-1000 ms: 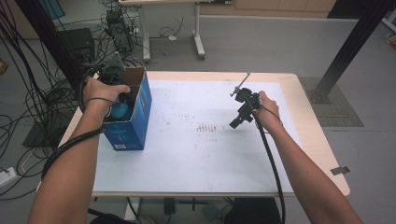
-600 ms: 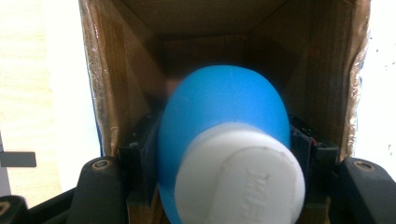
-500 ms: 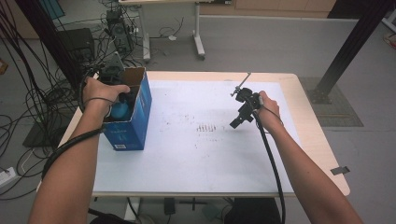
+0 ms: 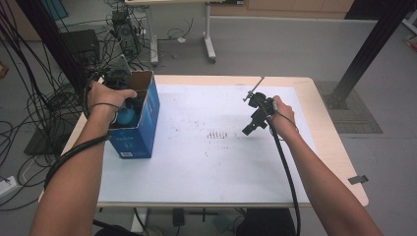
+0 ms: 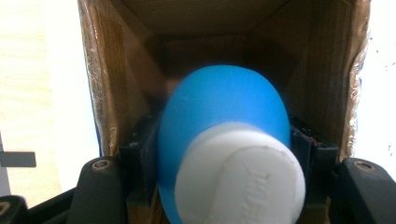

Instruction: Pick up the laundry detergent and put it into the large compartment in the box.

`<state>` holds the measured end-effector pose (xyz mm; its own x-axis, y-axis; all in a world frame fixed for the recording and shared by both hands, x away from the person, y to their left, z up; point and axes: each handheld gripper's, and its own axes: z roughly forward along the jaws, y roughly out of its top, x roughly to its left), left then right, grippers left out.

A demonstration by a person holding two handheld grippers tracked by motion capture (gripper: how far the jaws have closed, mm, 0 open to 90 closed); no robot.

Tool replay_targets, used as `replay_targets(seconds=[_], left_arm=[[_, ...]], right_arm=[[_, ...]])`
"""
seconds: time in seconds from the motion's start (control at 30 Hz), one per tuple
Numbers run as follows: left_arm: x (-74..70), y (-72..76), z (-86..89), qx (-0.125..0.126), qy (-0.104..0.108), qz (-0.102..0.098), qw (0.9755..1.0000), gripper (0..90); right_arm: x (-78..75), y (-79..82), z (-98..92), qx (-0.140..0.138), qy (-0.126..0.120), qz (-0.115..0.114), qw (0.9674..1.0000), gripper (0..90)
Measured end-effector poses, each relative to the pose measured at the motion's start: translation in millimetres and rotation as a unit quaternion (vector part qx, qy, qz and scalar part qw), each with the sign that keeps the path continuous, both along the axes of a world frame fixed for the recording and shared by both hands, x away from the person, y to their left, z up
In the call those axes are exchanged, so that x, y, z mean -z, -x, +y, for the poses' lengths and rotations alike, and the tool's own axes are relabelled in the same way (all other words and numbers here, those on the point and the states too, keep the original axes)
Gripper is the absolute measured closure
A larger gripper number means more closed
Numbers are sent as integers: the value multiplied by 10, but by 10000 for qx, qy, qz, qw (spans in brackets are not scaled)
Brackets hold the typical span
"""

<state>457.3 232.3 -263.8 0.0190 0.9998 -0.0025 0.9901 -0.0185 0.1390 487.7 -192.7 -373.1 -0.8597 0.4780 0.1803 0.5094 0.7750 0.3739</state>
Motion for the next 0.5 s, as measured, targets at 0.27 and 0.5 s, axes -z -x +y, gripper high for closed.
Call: replay_targets(seconds=[0.27, 0.5], left_arm=[[-1, 0, 7, -19, 16, 7, 10000, 374], [0, -1, 13, -58, 25, -16, 10000, 374]], right_arm=[[-7, 0, -6, 3, 24, -6, 10000, 69], [-11, 3, -11, 7, 22, -5, 10000, 69]])
